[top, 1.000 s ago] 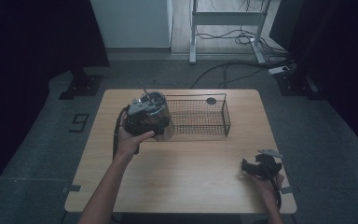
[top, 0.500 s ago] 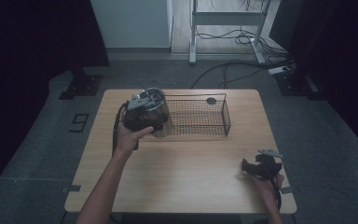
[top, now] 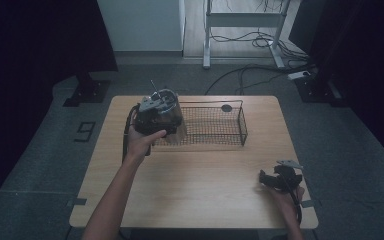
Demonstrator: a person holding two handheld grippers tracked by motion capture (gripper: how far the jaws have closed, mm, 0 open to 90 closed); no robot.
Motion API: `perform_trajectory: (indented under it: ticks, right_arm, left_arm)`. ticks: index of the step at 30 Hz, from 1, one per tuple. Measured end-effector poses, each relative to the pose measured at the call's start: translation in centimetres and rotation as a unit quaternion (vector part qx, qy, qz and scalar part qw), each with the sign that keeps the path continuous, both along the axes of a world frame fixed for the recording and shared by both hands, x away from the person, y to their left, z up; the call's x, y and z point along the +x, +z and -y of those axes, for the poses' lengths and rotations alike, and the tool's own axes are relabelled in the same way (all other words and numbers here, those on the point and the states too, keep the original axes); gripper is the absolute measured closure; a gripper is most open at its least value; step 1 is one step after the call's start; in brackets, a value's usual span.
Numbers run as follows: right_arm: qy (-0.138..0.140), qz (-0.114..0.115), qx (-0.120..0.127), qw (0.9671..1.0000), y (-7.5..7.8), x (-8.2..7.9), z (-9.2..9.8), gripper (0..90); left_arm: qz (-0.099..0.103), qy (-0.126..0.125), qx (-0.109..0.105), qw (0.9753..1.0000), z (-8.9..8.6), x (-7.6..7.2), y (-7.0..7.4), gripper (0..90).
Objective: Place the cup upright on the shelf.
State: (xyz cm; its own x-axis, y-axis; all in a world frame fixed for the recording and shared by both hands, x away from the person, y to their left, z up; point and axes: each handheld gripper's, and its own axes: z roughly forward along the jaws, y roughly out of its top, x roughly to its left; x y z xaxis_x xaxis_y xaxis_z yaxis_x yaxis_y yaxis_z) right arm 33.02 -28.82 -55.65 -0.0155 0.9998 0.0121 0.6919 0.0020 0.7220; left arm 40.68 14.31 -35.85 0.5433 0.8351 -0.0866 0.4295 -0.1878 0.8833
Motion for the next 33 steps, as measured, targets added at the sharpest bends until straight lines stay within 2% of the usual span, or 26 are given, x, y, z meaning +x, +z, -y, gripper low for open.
perform_trajectory:
  ticks: [11,26,33]
  right_arm:
    - [0.0,0.0,0.0,1.0,0.0,0.0,0.0,2.7]
    - [0.0,0.0,0.0,1.0,0.0,0.0,0.0,2.7]
    - [0.0,0.0,0.0,1.0,0.0,0.0,0.0,2.8]
  left_arm:
    - [-0.001,0.005,0.012,0.9999,0.6,1.1,0.3,4.1]
    - [-0.004,0.016,0.01,0.9998,0.8,2.2,0.1,4.1]
    - [-0.004,0.014,0.018,0.9997,1.3,2.6,0.2,4.1]
